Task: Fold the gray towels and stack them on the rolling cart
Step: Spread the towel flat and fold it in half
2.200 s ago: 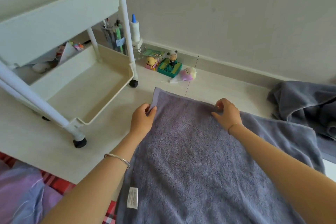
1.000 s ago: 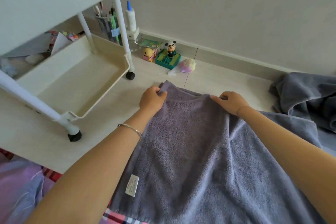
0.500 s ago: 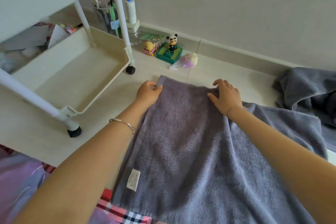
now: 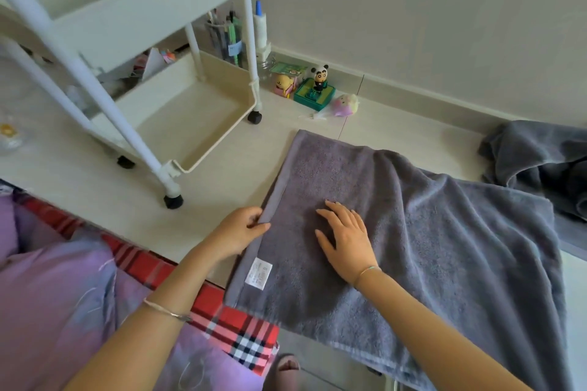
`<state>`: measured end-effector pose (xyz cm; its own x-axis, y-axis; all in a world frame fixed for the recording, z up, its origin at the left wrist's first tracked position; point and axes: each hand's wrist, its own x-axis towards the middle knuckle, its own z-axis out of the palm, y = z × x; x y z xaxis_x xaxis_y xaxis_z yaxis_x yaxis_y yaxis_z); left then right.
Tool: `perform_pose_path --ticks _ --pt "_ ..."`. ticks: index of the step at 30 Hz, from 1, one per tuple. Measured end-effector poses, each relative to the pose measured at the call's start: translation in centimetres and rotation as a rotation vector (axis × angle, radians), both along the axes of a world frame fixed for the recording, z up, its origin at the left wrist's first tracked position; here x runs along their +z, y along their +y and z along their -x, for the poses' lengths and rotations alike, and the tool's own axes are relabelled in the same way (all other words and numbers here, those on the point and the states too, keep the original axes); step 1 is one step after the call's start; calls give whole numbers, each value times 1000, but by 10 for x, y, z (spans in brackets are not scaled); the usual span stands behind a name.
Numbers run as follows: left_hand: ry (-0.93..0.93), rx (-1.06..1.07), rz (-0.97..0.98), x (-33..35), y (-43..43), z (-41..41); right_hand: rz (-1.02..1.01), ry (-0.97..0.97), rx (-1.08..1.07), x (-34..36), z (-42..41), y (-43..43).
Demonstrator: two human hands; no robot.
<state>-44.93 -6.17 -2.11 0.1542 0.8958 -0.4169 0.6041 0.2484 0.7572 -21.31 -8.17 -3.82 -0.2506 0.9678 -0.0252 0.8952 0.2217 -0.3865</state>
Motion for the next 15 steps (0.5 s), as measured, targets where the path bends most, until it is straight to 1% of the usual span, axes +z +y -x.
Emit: perform_pose_path --ticks 3,5,6,7,8,9,10,11,12,15 --pt "153 103 -135 -1 -9 2 -33 4 13 1 -1 -5" --pt "379 109 -206 5 -14 -9 -64 55 -22 2 -5 -11" --pt "509 98 -299 8 -18 -22 -87 95 -60 4 -9 -16" --pt "588 71 -420 9 -21 -37 -104 129 -103 5 -12 -21" --pt "571 28 -534 12 -25 -56 -115 147 -145 6 -17 -26" --pt "506 -52 -591 12 -29 -78 -109 148 -179 5 -23 -32" --pt "463 -159 -542 11 -34 -98 -88 139 -203 3 -30 -38" --pt "460 -256 -476 2 -38 -113 -55 126 -224 0 -39 -45" --pt "514 -333 -396 -6 -42 -124 -23 110 -248 -3 -51 -52" --pt "641 -349 -423 -30 -46 -133 16 -32 -261 -12 -97 -81"
